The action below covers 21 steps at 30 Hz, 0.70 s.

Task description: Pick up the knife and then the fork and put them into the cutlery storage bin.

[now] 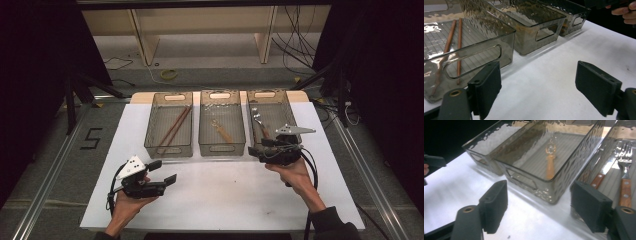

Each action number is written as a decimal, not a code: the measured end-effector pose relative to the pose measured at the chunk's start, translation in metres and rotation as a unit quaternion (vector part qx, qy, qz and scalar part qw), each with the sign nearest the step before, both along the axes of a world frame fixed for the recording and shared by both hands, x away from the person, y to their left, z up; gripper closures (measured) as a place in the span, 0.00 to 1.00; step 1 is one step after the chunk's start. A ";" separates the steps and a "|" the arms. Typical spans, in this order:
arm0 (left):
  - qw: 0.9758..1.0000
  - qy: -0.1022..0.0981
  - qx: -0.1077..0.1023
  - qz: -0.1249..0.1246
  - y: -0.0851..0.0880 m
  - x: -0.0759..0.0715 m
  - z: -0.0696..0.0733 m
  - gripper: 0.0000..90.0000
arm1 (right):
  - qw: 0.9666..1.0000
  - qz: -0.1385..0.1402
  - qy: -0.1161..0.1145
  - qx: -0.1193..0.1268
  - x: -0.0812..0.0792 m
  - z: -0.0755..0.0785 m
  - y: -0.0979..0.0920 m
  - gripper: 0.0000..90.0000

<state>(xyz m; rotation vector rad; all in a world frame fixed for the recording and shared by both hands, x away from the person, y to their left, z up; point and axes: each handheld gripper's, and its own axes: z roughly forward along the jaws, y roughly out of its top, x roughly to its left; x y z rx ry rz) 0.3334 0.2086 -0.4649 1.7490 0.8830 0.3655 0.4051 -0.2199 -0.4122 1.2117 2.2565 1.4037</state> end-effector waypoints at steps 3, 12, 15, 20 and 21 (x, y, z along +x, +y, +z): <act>1.000 0.002 0.000 -0.001 0.000 0.000 -0.001 0.22 | 1.000 0.005 -0.009 0.007 -0.008 -0.001 0.001 0.30; 1.000 0.005 -0.003 -0.005 0.001 0.000 -0.001 0.22 | 0.999 0.014 -0.031 0.022 -0.033 -0.008 -0.001 0.27; 1.000 0.006 -0.005 -0.006 0.001 0.000 -0.001 0.22 | 0.999 0.010 -0.039 0.026 -0.042 -0.010 -0.005 0.27; 1.000 0.009 -0.004 -0.007 0.001 0.000 -0.001 0.22 | 0.998 0.008 -0.049 0.031 -0.054 -0.016 -0.009 0.26; 1.000 0.009 -0.002 -0.009 0.001 0.000 -0.001 0.22 | 0.998 0.011 -0.049 0.030 -0.056 -0.016 -0.010 0.25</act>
